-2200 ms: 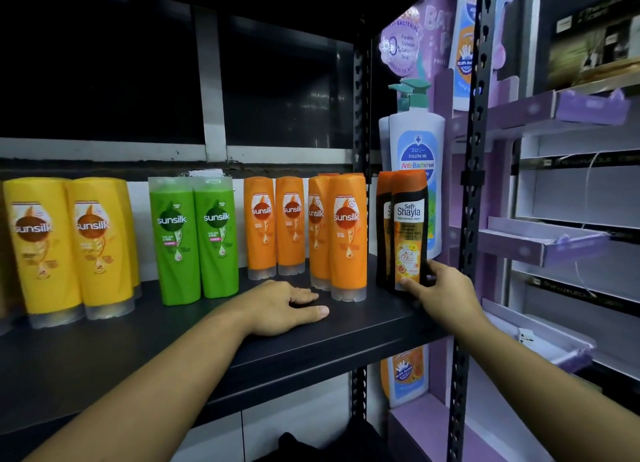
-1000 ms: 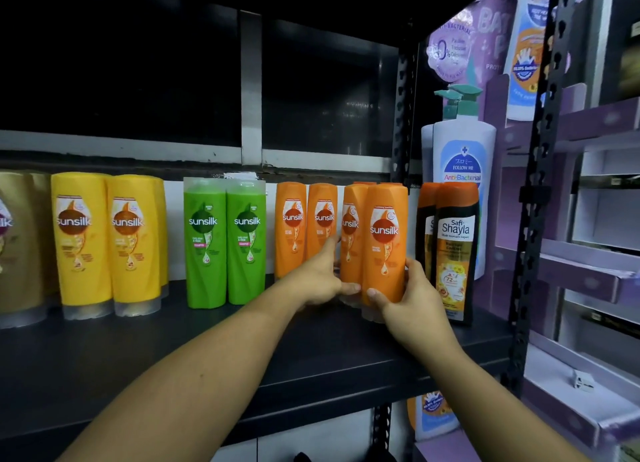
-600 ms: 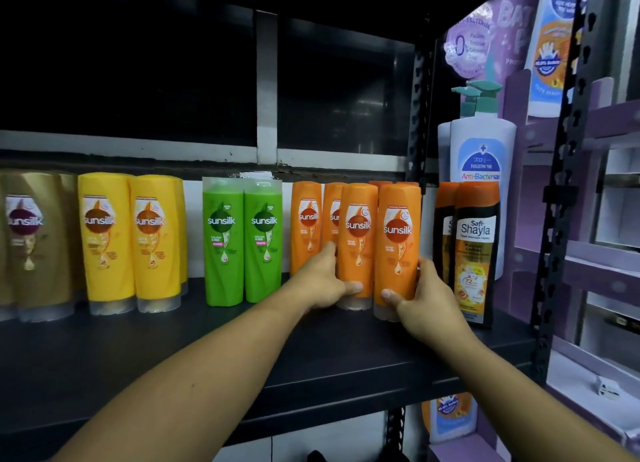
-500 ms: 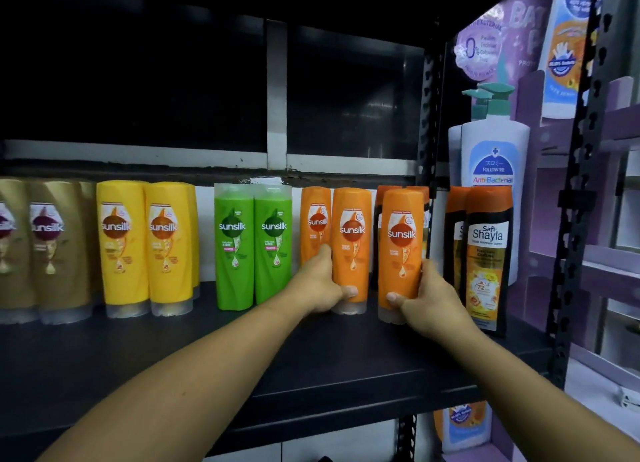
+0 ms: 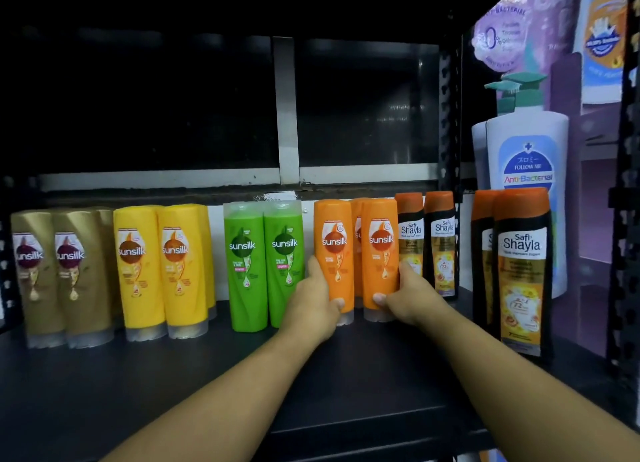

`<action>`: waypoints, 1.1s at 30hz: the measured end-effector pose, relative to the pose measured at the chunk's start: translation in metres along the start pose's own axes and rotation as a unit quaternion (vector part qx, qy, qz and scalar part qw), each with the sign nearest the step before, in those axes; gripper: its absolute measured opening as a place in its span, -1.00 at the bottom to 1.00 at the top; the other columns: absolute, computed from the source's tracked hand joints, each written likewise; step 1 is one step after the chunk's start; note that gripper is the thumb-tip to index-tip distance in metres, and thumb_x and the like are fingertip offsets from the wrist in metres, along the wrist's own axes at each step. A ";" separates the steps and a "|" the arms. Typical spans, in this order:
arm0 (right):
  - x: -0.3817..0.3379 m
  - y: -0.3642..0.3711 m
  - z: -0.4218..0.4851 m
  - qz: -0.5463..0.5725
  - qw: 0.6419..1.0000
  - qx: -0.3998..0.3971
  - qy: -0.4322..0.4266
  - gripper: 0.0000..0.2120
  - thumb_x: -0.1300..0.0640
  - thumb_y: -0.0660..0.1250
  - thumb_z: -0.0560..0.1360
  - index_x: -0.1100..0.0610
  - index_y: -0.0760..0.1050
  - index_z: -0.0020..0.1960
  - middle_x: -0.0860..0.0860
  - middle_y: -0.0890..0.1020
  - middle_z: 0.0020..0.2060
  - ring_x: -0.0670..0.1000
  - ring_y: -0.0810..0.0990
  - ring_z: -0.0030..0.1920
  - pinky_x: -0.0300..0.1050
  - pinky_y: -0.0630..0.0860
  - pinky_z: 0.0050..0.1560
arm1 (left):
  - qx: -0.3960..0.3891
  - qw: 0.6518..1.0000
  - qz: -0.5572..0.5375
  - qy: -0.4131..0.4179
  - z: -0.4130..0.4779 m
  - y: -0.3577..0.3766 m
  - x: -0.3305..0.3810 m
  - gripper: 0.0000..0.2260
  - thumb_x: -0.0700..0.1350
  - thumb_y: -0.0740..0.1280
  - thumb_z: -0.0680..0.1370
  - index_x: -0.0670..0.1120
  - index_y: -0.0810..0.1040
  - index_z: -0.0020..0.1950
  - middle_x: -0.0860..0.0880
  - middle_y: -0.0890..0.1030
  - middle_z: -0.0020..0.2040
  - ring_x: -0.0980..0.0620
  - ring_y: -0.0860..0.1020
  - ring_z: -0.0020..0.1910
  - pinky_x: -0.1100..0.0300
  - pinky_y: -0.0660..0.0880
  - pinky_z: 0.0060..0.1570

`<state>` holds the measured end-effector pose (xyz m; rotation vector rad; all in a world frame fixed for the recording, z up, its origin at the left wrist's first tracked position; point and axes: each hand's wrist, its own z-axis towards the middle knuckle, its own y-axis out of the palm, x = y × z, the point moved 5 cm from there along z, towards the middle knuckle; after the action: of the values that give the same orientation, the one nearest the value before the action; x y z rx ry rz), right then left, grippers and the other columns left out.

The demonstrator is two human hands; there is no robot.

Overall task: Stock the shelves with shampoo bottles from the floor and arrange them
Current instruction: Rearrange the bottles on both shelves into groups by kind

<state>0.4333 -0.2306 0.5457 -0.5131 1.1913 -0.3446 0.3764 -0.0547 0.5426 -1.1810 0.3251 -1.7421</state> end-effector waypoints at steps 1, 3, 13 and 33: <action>0.003 0.001 -0.001 0.010 1.000 0.007 -0.011 -0.34 0.08 0.46 0.53 0.00 0.21 0.52 0.02 0.44 0.42 0.14 0.42 0.41 0.08 0.42 0.32 | 0.003 1.000 0.003 0.000 0.000 0.000 0.000 -0.28 -0.10 0.48 0.56 0.02 0.09 0.55 -0.10 0.55 0.34 -0.18 0.57 0.25 -0.11 0.54 0.23; 0.008 0.003 -0.003 0.030 0.999 0.016 -0.030 -0.37 0.07 0.47 0.53 0.00 0.25 0.50 0.01 0.47 0.40 0.11 0.45 0.39 -0.01 0.41 0.24 | 0.009 1.000 0.010 0.001 0.001 0.001 -0.001 -0.26 -0.10 0.47 0.56 0.02 0.05 0.57 -0.11 0.55 0.33 -0.19 0.58 0.24 -0.11 0.54 0.23; 0.007 0.004 -0.004 0.014 0.997 0.015 -0.073 -0.36 0.05 0.50 0.50 0.02 0.31 0.50 -0.01 0.52 0.34 0.04 0.52 0.29 -0.15 0.42 0.12 | 0.023 0.998 0.059 0.003 -0.003 0.001 0.003 -0.11 -0.07 0.38 0.63 -0.03 -0.26 0.66 -0.13 0.53 0.38 -0.16 0.56 0.28 -0.05 0.51 0.24; 0.016 0.012 0.011 -0.019 0.994 0.011 -0.104 -0.26 0.06 0.49 0.51 -0.03 0.19 0.56 -0.04 0.50 0.38 -0.15 0.54 -0.05 -0.35 0.44 -0.20 | 0.027 0.996 0.081 0.017 -0.005 -0.002 0.008 -0.14 -0.08 0.33 0.66 -0.09 -0.30 0.66 -0.15 0.57 0.32 -0.16 0.58 0.24 -0.01 0.51 0.19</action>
<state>0.4490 -0.2267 0.5302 -0.5407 0.9762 -0.3285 0.3709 -0.0617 0.5460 -1.0579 0.3805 -1.6215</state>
